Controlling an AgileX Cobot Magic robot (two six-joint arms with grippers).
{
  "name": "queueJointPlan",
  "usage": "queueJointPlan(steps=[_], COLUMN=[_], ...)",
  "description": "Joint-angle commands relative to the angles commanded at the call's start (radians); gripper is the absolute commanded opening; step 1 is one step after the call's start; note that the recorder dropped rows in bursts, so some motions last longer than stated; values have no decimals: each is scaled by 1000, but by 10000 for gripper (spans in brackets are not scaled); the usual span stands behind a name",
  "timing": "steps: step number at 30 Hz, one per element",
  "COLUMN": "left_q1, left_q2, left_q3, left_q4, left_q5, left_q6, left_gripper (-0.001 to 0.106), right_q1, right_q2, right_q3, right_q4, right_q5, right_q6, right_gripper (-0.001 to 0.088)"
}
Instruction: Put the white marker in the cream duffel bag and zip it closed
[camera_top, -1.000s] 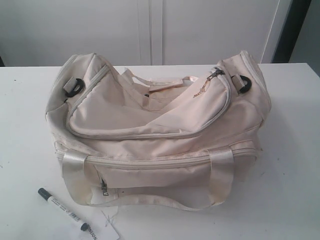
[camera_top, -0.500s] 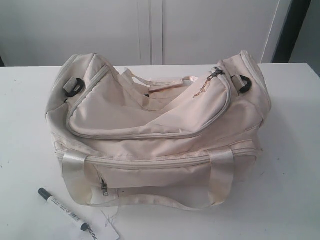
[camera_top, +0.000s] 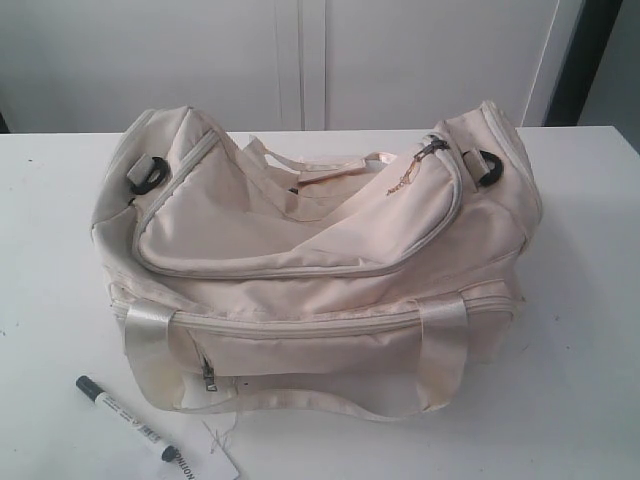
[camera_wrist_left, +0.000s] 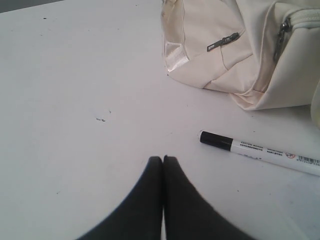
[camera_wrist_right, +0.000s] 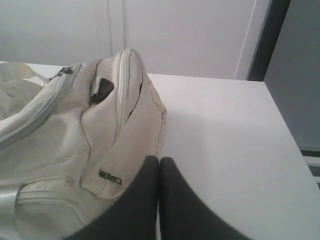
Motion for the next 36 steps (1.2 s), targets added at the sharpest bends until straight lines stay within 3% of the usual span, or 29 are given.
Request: queueJointPlan(steps=[26, 36], left_q1=[0, 0], left_q2=[0, 0], left_q3=[0, 0], left_q4=[0, 0], left_q5=[0, 0], left_q6=[0, 0], left_gripper=[0, 0], right_q1=[0, 0], right_q2=[32, 177], right_q3=[-26, -132], right_q4=[0, 7], right_q5=[-50, 51], right_q6=[24, 34], right_gripper=[0, 0])
